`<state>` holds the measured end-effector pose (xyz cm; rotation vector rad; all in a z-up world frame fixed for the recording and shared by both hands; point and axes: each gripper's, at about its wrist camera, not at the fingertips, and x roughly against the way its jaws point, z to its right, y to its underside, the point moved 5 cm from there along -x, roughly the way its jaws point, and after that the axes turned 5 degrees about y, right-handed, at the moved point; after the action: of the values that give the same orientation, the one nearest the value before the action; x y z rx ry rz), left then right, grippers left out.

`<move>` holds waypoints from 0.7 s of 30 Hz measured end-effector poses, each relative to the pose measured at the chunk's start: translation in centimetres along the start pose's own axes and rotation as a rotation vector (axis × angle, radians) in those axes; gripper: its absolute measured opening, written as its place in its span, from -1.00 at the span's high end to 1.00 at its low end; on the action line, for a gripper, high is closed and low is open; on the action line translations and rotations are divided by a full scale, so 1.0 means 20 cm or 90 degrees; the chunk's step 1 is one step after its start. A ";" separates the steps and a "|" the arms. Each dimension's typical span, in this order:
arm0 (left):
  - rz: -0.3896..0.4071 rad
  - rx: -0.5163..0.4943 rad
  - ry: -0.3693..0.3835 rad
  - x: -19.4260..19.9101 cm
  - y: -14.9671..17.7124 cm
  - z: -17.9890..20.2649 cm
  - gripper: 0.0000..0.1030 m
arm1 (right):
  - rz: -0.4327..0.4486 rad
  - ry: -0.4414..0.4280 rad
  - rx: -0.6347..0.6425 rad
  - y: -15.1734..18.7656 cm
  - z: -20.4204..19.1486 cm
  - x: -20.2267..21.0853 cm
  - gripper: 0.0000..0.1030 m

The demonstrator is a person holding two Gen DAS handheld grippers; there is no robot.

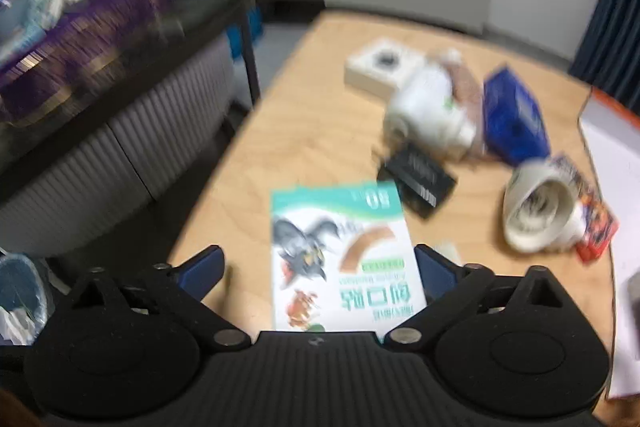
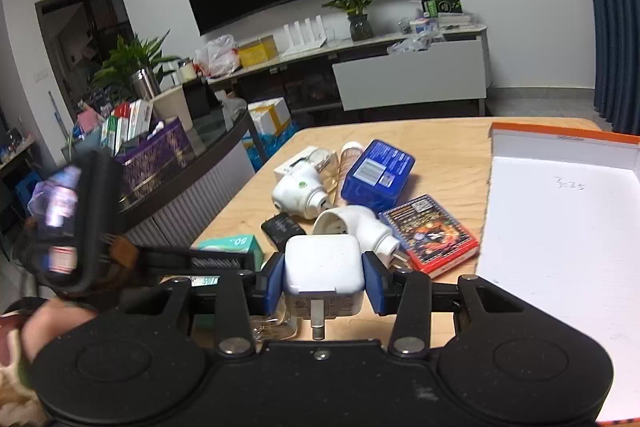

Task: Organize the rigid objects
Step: 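Grasp the green bandage box with the left gripper and lift it, then carry the green box with the left gripper while the right carries the charger over the white lid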

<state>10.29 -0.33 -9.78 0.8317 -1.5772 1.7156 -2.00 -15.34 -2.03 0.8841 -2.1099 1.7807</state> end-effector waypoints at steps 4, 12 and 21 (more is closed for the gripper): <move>0.021 -0.026 -0.008 0.01 0.04 0.02 -0.59 | 0.019 0.004 -0.009 -0.03 0.02 0.05 0.00; 0.086 -0.035 -0.012 0.16 0.01 0.02 -0.39 | 0.034 0.029 -0.013 -0.04 0.08 0.10 0.00; 0.143 -0.068 0.078 0.40 -0.11 0.25 -0.39 | 0.081 0.105 -0.014 -0.12 0.23 0.20 0.00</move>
<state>7.62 -4.89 -1.68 0.5030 -1.7136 1.7821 -2.90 -21.01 1.16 0.5862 -2.1158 1.8196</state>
